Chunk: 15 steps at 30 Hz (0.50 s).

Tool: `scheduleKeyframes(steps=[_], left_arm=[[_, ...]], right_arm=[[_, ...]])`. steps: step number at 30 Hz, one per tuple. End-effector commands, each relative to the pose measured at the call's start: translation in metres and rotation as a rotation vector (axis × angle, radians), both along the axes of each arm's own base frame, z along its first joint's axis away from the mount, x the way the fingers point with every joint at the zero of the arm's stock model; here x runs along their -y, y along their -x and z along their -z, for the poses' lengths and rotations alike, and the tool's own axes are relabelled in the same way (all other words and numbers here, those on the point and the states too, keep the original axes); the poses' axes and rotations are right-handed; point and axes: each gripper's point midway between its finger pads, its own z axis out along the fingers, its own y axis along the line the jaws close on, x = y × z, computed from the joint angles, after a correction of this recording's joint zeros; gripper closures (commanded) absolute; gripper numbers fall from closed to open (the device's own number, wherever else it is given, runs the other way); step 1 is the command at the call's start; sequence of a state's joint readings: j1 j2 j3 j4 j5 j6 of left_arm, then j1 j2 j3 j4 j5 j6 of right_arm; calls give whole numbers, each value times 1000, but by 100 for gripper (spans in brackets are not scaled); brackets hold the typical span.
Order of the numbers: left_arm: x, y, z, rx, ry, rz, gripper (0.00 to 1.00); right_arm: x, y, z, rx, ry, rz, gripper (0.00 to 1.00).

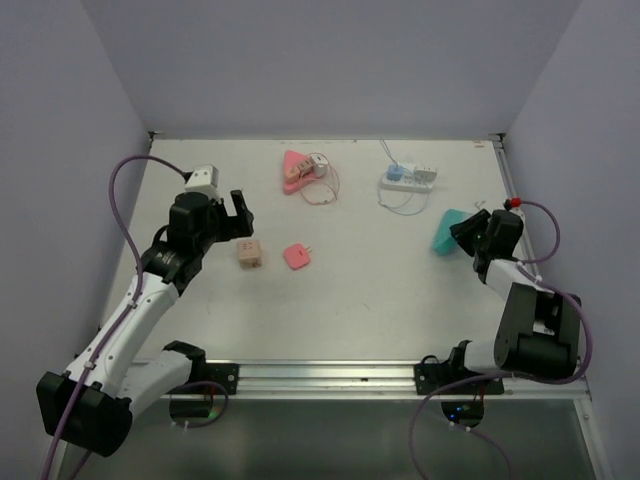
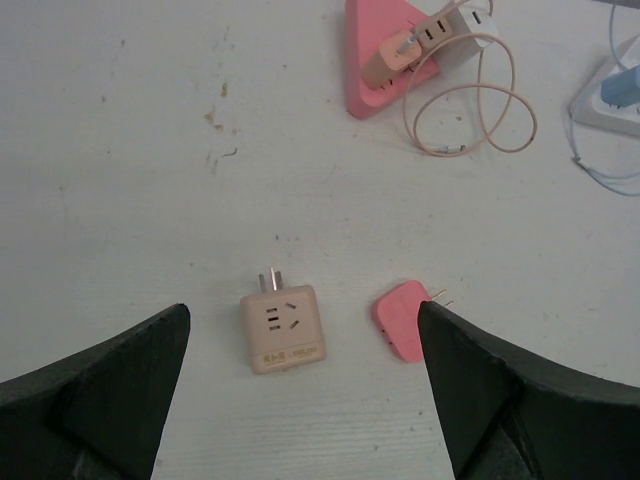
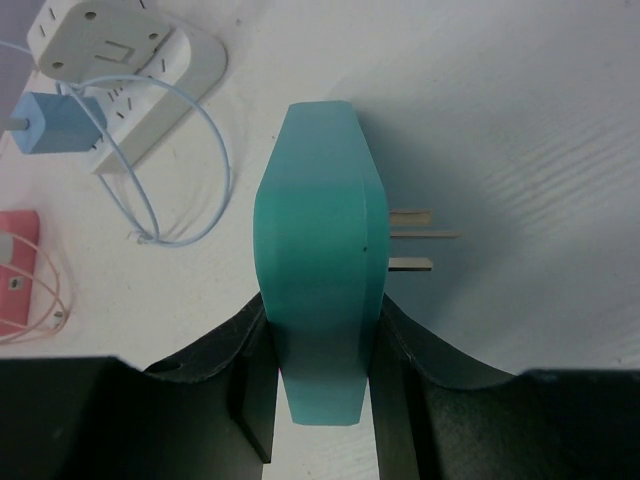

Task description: Pull the plug off the socket

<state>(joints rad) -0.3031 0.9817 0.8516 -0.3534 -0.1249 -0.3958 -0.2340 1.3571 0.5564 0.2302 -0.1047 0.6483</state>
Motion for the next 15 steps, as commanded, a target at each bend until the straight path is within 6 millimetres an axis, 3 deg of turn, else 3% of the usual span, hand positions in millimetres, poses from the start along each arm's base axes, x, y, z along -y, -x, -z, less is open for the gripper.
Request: scheduleKeyframes(steps=[1, 7, 10, 15], left_arm=[[-21, 1, 0, 45, -77, -62, 0], [-34, 6, 4, 38, -111, -118, 0], [-37, 7, 3, 46, -113, -132, 0], [-38, 8, 1, 55, -109, -135, 0]], right_arm=[[-10, -31, -31, 165, -72, -111, 100], [7, -30, -1, 116, -156, -95, 100], [13, -25, 8, 94, -161, -78, 88], [17, -21, 11, 61, -131, -78, 56]])
